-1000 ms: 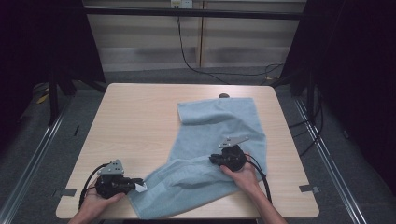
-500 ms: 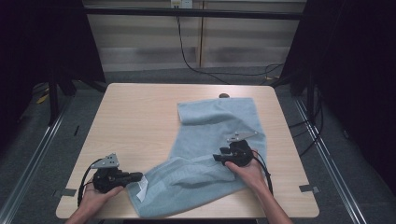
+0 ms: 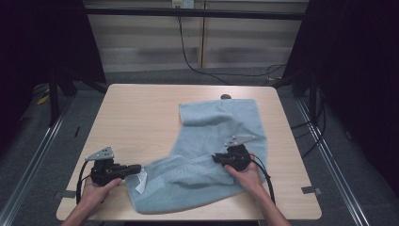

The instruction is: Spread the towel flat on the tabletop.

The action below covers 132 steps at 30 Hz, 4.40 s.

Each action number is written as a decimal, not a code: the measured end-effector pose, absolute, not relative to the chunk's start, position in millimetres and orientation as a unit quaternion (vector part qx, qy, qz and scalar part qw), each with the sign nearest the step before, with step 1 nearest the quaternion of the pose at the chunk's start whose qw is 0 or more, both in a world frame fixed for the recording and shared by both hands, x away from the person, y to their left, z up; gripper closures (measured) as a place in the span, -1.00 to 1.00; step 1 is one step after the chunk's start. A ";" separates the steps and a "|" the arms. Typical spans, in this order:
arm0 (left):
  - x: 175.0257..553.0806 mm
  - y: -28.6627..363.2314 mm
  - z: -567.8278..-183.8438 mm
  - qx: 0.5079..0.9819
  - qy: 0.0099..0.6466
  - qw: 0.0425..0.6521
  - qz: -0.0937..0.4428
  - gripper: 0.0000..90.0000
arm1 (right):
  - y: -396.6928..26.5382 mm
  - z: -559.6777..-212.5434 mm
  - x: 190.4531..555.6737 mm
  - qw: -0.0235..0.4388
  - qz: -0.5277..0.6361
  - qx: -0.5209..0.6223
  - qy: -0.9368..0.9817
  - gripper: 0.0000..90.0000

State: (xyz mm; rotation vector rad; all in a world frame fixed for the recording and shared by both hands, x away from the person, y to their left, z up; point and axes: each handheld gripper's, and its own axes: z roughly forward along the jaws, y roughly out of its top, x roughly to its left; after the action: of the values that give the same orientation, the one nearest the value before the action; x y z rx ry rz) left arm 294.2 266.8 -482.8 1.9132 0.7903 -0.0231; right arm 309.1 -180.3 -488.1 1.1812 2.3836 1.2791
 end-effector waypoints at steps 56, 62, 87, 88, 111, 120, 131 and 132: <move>325.6 146.6 -506.8 0.876 0.220 0.427 -0.044 0.67 | -226.4 -493.8 239.1 0.064 0.411 0.438 0.797 0.94; 313.7 163.8 -505.5 0.876 0.237 0.419 -0.026 0.96 | -236.5 -479.7 221.8 0.062 0.440 0.424 0.789 0.97; 308.7 229.1 -489.6 0.835 0.311 0.453 -0.017 0.58 | -241.9 -465.9 199.9 0.060 0.452 0.400 0.795 0.36; 308.7 229.1 -489.6 0.835 0.311 0.453 -0.017 0.53 | -241.9 -465.9 199.9 0.060 0.452 0.400 0.795 0.36; 347.8 214.1 -508.6 0.845 0.325 0.423 0.047 0.95 | -184.0 -504.7 330.8 0.148 0.358 0.400 0.831 0.21; 312.5 208.9 -504.8 0.862 0.292 0.415 0.011 0.95 | -196.2 -503.0 292.6 0.092 0.382 0.386 0.834 0.82; 253.3 215.1 -498.4 0.879 0.247 0.407 -0.027 0.99 | -202.3 -499.9 219.7 0.062 0.390 0.361 0.845 0.74; 248.4 216.7 -497.8 0.880 0.246 0.406 -0.030 0.99 | -202.1 -499.5 214.3 0.055 0.391 0.362 0.845 0.74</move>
State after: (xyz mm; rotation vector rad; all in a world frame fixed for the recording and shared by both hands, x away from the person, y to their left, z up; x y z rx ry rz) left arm 248.4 216.7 -497.8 2.2184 0.6196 -0.0756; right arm 214.3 -202.1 -499.5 1.0980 2.5641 1.1874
